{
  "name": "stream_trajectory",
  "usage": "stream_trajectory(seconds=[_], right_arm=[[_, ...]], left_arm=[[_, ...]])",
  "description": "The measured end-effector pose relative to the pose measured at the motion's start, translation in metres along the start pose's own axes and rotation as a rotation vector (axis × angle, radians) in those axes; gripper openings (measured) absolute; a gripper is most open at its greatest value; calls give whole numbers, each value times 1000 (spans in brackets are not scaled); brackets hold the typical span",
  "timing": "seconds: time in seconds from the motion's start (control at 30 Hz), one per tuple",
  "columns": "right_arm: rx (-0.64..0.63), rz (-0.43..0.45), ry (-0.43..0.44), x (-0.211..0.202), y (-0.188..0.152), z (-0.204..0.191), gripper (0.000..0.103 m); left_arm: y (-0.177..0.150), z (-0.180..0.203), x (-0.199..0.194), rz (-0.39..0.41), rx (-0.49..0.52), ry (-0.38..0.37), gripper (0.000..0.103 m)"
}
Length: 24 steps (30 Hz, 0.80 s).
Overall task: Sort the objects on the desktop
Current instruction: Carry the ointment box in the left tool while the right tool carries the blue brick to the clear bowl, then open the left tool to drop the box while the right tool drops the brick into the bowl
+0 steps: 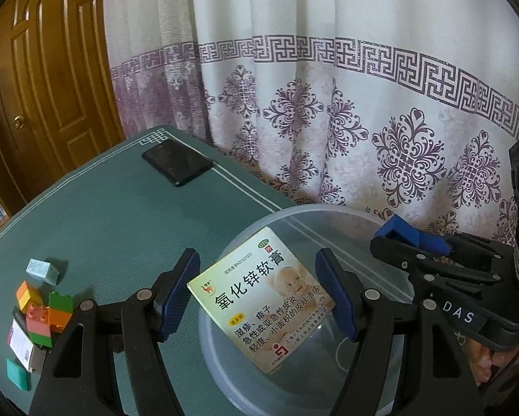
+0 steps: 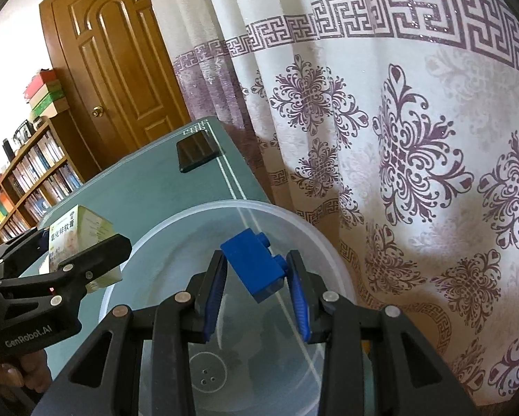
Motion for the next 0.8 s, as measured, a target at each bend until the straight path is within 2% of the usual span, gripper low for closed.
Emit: stream_trajectory(seconds=[0.23,0.3,0.37,0.8], right_arm=[[22,-8,-16,4,-1,8,42],[31,-14,-20,5,-2,10,65],[49,-6,-31,5,-2,13,71],[52,-1,-53,3,-5,13,72]], left_arm=[[3,11,10,-24,22,-36,78],[1,12,11,-26,32,-26,79],[0,11,11,-23,31,-15,79],[-3,-2,-1,-10,10,48,80]])
Point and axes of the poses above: each gripper's, at about its wrist camera, not at the fingertips, and x roughly the way its jaws point, z to its right, y to its top, the point moved 3 cm from there along x, roughly the way its jaws point, and after that the axes turned 6 degrees about z, right-handed, at the moved point
